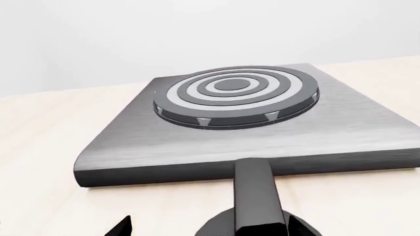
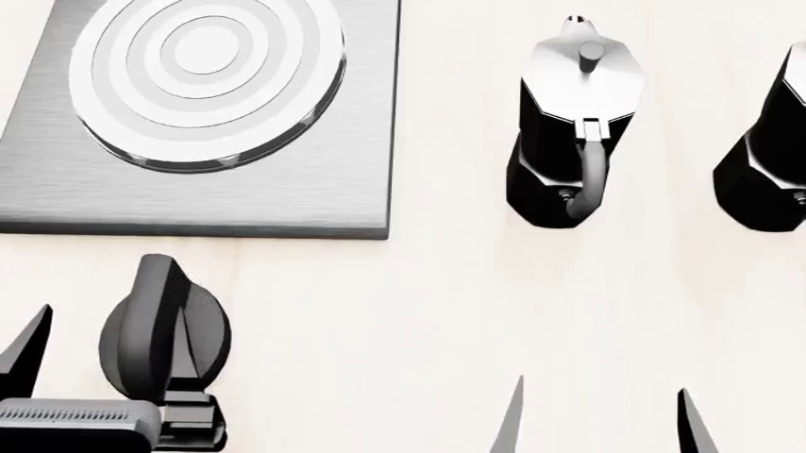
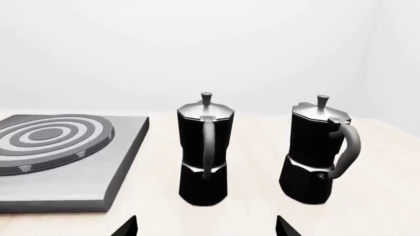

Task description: Turn off the stove.

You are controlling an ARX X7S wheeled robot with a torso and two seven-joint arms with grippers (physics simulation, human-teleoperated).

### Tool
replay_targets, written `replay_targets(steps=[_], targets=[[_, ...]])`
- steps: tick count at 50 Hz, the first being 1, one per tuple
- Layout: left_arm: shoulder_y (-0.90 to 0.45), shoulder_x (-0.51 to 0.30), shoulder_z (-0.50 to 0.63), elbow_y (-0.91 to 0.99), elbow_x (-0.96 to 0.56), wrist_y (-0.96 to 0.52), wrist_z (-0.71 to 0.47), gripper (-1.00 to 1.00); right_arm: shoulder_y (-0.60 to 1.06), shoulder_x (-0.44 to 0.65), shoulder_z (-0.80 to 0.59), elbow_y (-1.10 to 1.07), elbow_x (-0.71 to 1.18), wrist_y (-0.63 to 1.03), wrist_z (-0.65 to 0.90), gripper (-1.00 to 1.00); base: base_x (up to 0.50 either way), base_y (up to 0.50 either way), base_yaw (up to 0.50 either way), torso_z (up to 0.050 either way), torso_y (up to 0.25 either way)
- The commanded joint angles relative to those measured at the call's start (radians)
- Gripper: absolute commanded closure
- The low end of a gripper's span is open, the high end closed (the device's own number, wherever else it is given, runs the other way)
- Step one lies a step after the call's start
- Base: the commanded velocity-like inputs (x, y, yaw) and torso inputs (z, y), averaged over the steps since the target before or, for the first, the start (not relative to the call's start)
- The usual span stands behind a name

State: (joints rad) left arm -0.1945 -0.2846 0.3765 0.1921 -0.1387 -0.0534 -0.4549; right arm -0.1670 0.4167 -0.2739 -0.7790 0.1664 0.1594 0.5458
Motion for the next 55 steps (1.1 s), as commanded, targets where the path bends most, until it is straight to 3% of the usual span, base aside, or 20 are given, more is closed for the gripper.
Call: replay_targets(steps=[1,55], targets=[[0.016,-0.012,-0.019,-0.039,-0.031,-0.001,-0.013,-1.0,0.002,0.002,-0.002,0.004,0.002,-0.001,0.002,-1.0,0.0,0.0,0.0,0.0,0.0],[0.112,-0.067,-0.082,0.032,-0.086,-0.008,-0.064,-1.0,0.006,0.011,-0.015,0.008,0.009,-0.001,0.013,-1.0,0.0,0.0,0.0,0.0,-0.001]])
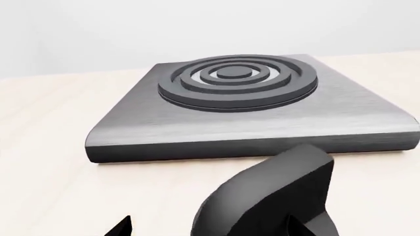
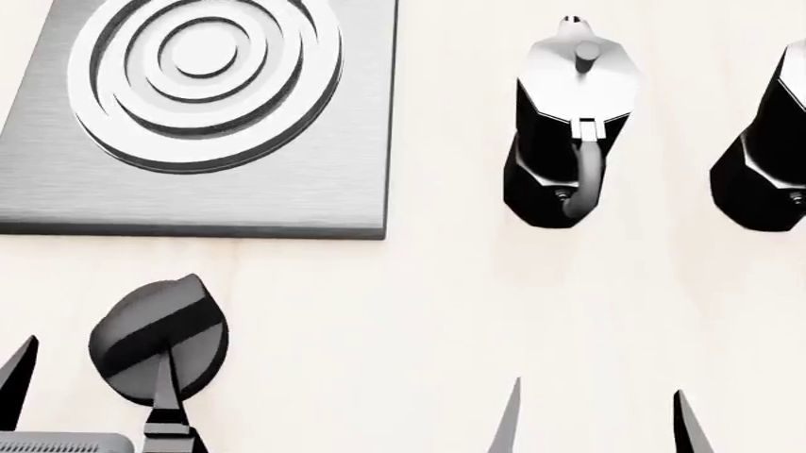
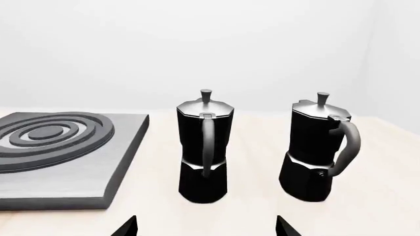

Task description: Turn off the stove.

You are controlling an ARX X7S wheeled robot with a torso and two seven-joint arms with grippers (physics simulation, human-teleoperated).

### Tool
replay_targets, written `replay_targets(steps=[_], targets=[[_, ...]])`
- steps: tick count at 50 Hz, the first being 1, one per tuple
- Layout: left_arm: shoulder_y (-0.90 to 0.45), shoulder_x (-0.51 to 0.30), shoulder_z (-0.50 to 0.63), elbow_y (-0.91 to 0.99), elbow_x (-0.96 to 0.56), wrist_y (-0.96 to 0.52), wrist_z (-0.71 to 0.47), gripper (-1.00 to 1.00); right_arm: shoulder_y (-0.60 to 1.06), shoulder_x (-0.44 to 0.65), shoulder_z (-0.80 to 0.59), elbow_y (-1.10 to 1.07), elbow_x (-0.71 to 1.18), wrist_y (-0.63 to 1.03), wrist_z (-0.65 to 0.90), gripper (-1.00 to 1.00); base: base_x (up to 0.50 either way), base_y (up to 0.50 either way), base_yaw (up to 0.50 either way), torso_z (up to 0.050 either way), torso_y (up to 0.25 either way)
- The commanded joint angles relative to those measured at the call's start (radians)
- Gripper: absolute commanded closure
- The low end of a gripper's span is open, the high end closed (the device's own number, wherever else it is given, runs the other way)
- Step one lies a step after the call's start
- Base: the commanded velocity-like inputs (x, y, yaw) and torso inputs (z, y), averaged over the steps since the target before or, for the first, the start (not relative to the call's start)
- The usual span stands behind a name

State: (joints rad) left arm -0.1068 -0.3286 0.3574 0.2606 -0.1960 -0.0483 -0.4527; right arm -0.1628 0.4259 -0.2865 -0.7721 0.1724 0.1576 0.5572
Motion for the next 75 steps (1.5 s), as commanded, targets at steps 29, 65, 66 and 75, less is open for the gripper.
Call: replay_targets(steps=[29,65,66,75], targets=[[0.035,-0.029,-0.079,-0.043,-0.052,-0.008,-0.077,-1.0,0.002,0.007,-0.008,0.003,0.0,-0.003,0.009,-1.0,0.0,0.0,0.0,-0.001,-0.002],[0.057,-0.097,-0.132,0.166,-0.063,-0.093,-0.142,-1.0,0.008,0.013,-0.014,0.002,0.008,0.006,0.016,-1.0,0.0,0.0,0.0,-0.001,-0.001],[0.059,-0.098,-0.132,0.171,-0.058,-0.092,-0.145,-1.0,0.008,0.013,-0.014,0.002,0.008,0.006,0.016,-1.0,0.0,0.0,0.0,0.0,0.0],[0.076,-0.112,-0.135,0.227,-0.082,-0.105,-0.139,-1.0,0.011,0.013,-0.014,0.01,0.009,0.0,0.018,-1.0,0.0,0.0,0.0,0.0,0.0]])
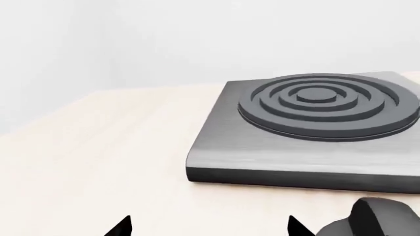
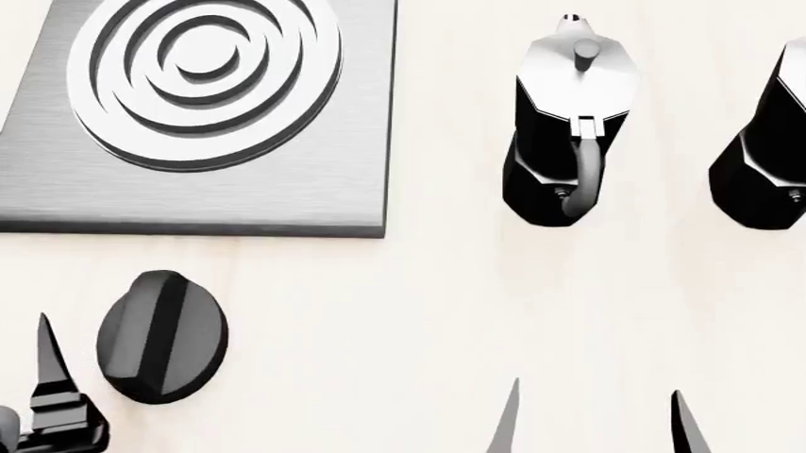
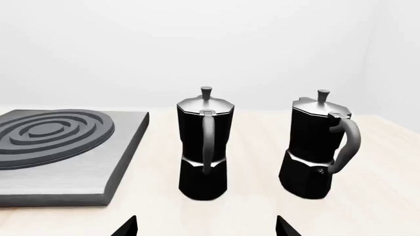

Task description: Turn off the stove.

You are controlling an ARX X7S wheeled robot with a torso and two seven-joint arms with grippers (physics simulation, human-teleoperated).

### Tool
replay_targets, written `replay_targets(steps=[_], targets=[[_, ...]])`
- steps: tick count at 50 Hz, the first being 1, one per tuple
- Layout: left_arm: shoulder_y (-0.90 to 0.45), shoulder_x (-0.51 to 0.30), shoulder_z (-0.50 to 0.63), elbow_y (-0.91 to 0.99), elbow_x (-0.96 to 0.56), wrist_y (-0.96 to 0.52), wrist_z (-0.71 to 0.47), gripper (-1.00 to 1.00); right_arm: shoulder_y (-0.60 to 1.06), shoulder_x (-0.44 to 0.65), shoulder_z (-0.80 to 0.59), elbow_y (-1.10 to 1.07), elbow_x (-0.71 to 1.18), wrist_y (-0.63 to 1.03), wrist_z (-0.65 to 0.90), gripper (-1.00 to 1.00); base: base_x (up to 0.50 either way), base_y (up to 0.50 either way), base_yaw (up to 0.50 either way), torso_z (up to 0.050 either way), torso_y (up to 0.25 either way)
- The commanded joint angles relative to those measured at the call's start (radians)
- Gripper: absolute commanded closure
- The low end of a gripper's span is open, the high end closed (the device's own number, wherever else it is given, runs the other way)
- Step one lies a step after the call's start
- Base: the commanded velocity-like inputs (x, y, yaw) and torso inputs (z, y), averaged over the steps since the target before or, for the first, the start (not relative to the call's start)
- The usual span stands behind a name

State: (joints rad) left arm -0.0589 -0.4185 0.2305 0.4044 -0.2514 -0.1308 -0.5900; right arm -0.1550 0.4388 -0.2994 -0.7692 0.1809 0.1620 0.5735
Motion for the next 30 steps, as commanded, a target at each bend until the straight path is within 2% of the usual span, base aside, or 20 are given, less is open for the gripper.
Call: replay_targets(steps=[1,13,30], targets=[[0.031,-0.025,-0.008,0.088,-0.044,-0.026,0.008,-1.0,0.004,0.0,-0.001,0.012,0.0,-0.008,0.001,-1.0,0.0,0.0,0.0,0.0,0.0],[0.044,-0.046,-0.004,0.149,-0.099,-0.052,0.034,-1.0,0.005,-0.006,0.004,0.056,0.002,-0.094,-0.011,-1.0,0.0,0.0,0.0,0.0,0.0],[0.043,-0.083,-0.016,0.258,-0.134,-0.09,0.032,-1.0,0.051,-0.001,0.026,0.031,0.041,-0.034,0.001,-1.0,0.0,0.0,0.0,0.0,0.0]])
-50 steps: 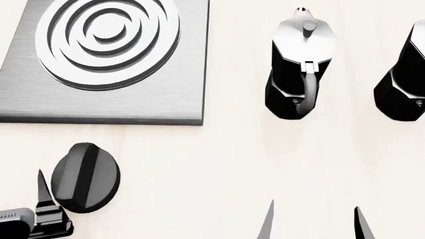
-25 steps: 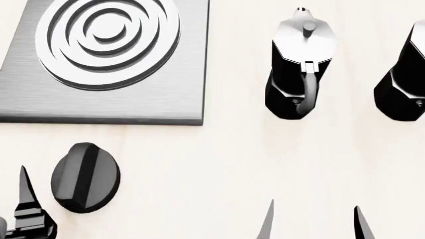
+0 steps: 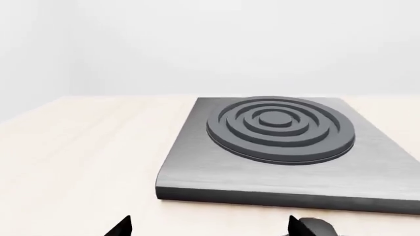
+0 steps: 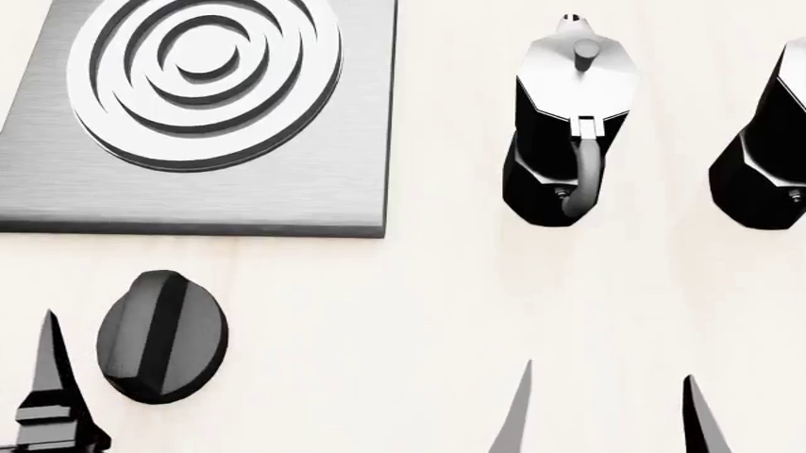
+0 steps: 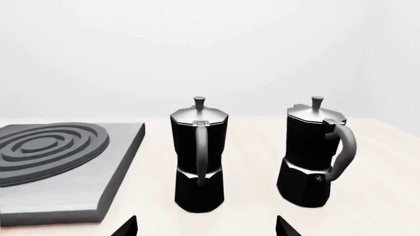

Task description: Turn off the stove.

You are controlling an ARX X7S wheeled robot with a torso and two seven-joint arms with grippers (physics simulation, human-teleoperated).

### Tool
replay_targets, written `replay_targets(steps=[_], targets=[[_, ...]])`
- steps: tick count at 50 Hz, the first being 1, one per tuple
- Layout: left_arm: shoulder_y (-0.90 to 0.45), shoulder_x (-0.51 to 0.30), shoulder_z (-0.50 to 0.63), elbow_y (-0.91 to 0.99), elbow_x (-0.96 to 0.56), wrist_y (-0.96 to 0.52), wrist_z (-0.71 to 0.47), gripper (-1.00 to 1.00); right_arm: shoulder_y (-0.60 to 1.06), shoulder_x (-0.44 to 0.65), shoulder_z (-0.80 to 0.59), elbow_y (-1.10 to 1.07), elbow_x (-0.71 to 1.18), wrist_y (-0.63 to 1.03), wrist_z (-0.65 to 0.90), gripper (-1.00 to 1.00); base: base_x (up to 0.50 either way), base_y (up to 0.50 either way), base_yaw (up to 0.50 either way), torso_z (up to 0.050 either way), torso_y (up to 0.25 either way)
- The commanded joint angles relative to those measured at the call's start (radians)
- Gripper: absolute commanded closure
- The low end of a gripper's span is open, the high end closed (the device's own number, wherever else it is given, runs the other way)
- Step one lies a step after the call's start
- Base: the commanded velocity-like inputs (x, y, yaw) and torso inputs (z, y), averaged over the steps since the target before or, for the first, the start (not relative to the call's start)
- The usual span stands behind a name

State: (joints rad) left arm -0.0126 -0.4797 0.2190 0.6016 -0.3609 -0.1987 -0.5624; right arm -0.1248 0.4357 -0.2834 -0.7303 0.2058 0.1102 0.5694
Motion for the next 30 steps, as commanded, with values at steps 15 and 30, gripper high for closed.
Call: replay_targets(steps=[15,30], targets=[[-0.035,-0.039,-0.008,0.107,-0.065,-0.057,0.013,-1.0,0.062,0.003,0.001,-0.052,0.017,0.072,0.015,-1.0,0.0,0.0,0.0,0.0,0.0],[-0.08,-0.056,-0.014,0.161,-0.117,-0.106,0.012,-1.0,0.092,0.007,-0.001,-0.097,0.026,0.118,0.025,-1.0,0.0,0.0,0.0,0.0,0.0]])
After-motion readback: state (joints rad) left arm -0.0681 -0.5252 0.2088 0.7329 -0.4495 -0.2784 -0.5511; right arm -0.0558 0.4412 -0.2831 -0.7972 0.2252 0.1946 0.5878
